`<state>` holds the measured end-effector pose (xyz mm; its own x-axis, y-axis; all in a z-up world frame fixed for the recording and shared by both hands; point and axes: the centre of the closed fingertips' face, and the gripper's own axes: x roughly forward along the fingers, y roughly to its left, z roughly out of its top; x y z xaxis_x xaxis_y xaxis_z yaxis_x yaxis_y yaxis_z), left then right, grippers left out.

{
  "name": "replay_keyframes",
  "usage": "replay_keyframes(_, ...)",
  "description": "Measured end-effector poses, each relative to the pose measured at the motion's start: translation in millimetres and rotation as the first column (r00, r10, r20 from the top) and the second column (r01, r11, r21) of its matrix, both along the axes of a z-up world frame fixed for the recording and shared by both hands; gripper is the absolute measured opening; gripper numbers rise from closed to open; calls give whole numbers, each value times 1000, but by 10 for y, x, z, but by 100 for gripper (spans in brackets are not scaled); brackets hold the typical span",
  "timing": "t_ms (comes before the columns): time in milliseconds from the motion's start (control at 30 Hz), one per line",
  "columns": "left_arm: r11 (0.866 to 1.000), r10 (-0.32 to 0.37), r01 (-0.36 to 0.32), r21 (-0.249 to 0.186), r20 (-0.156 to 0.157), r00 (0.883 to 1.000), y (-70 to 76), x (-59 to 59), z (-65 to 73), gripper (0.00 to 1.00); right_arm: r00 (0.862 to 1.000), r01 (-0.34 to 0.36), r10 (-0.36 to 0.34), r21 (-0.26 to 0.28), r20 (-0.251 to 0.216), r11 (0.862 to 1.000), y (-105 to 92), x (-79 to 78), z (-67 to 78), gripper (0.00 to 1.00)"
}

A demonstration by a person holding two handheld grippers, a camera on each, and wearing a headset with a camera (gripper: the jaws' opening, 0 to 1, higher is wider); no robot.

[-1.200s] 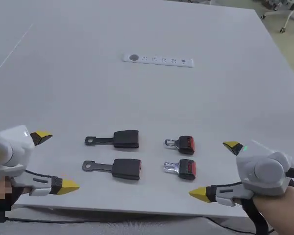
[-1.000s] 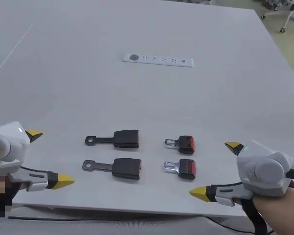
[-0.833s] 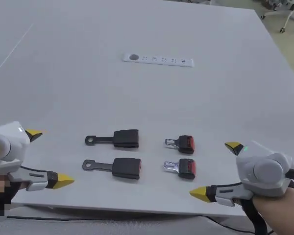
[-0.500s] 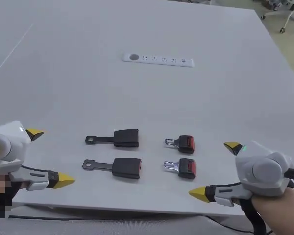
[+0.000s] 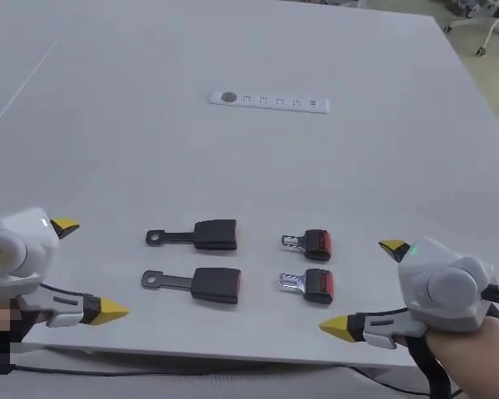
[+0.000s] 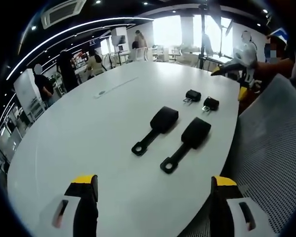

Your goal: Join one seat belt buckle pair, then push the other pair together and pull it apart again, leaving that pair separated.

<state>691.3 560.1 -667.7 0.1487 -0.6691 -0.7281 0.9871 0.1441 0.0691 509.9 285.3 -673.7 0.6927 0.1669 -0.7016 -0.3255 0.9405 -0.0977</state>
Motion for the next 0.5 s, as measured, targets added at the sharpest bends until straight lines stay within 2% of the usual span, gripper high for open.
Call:
replay_keyframes(267, 1000, 20, -20, 21, 2, 1000, 52, 40, -11, 92, 1000, -5, 5, -2, -5, 1000, 9, -13, -18, 99)
replay_keyframes(500, 999, 31, -31, 21, -13, 999, 57, 35, -20, 92, 1000, -8, 8, -5, -7, 1000, 11, -21, -17, 98)
